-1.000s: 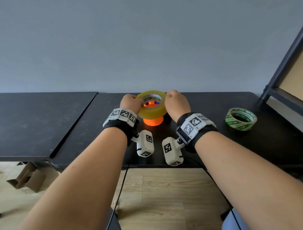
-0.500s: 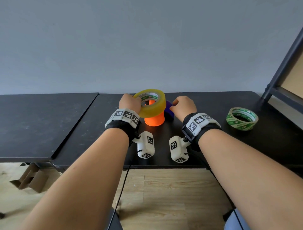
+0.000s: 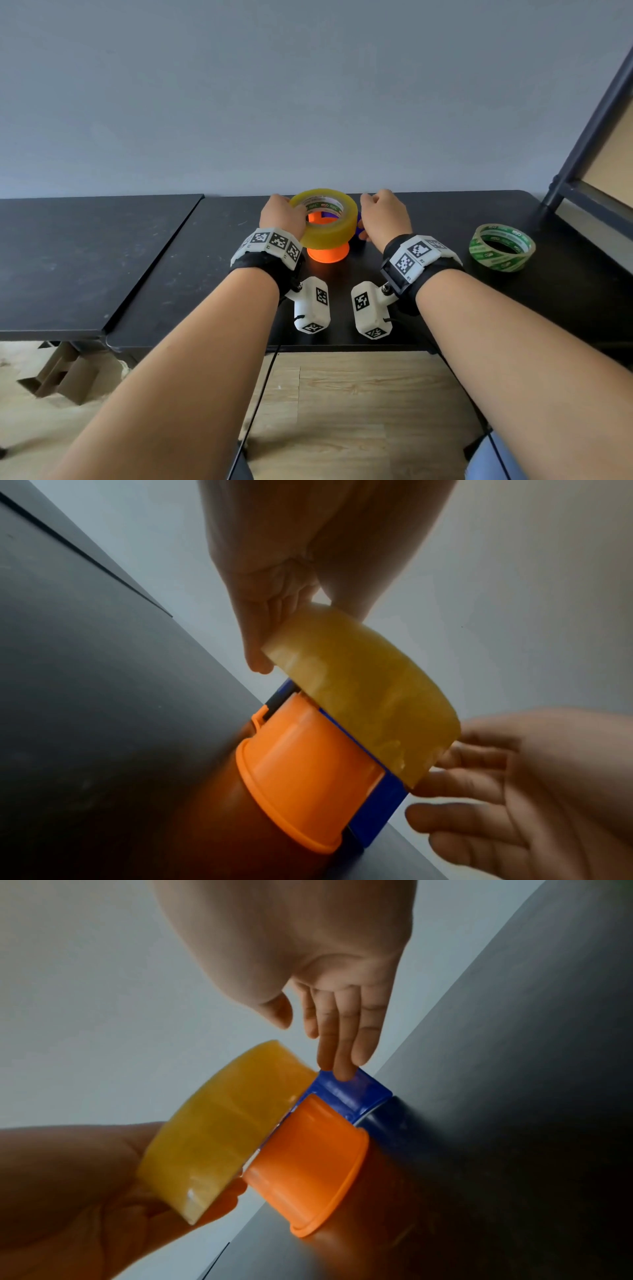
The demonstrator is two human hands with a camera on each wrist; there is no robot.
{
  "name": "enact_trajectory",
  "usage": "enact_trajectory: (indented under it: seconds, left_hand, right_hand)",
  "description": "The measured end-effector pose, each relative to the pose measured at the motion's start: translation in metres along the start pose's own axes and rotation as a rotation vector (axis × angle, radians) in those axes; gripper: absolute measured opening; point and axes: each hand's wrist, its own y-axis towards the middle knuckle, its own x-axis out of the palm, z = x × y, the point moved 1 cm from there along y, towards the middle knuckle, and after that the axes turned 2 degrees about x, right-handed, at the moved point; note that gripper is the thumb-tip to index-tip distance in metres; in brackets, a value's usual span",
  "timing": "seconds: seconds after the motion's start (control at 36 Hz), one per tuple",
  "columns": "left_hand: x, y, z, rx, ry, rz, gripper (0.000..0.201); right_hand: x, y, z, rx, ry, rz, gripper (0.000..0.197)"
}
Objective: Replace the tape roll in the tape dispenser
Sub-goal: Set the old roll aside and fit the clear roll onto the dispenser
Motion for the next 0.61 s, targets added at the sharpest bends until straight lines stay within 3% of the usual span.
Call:
enact_trajectory:
  seconds: [0.08, 0.33, 0.42, 0.61]
  left_hand:
    - [0.004, 0.000, 0.000, -0.003, -0.009, -0.039, 0.036]
    - [0.009, 0.002, 0.000, -0.034, -0.048, -0.059, 0.035]
    - [0.010, 0.005, -0.002, -0.013, 0.001, -0.137, 0.027]
    - [0.014, -0.001, -0.010, 0.109, 0.205, -0.274, 0.041]
  right_hand:
    - [-0.004, -0.008, -0.003, -0.046, -0.023, -0.025, 0.044]
    - [-0.005, -0.007, 0.005, -0.062, -0.081, -0.042, 0.037]
    - [-0.005, -0.002, 0.011, -0.030, -0.155, -0.061, 0.032]
    - [0.006, 0.003, 0.022, -0.104, -0.337, -0.074, 0.023]
